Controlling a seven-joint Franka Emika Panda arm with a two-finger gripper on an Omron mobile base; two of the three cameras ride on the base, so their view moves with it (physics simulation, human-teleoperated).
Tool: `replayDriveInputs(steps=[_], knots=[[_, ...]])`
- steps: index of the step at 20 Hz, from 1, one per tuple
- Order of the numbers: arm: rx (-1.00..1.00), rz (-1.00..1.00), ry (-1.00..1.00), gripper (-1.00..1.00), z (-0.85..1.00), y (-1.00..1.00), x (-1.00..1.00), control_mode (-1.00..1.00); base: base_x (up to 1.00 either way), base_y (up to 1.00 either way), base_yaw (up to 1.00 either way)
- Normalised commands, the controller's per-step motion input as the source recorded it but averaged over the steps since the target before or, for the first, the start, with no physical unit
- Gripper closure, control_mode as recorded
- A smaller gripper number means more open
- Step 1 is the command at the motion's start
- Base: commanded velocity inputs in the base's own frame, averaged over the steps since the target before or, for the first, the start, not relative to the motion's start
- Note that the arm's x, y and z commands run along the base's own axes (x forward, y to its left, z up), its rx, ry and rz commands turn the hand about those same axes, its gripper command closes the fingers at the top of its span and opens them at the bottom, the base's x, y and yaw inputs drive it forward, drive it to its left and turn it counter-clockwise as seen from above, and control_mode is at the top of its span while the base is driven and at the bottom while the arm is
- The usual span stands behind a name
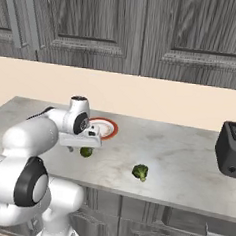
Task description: Place the lime and broccoli inside the fridge drawer. Close the drawer after placing the vegetables.
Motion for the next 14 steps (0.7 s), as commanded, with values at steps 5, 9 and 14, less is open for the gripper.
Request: replayDriveInputs(steps=[5,9,14], knots=[[0.00,0.03,0.00,-1.00,-0.29,-0.10,0.09,-1.00,0.00,0.00,0.00],[0.00,0.03,0.00,-1.00,-0.21,-0.15,0.04,-1.00,0.00,0.00,0.00],[0.00,0.03,0.00,-1.00,-0.07,-0.09,0.05,-1.00,0.00,0.00,0.00]])
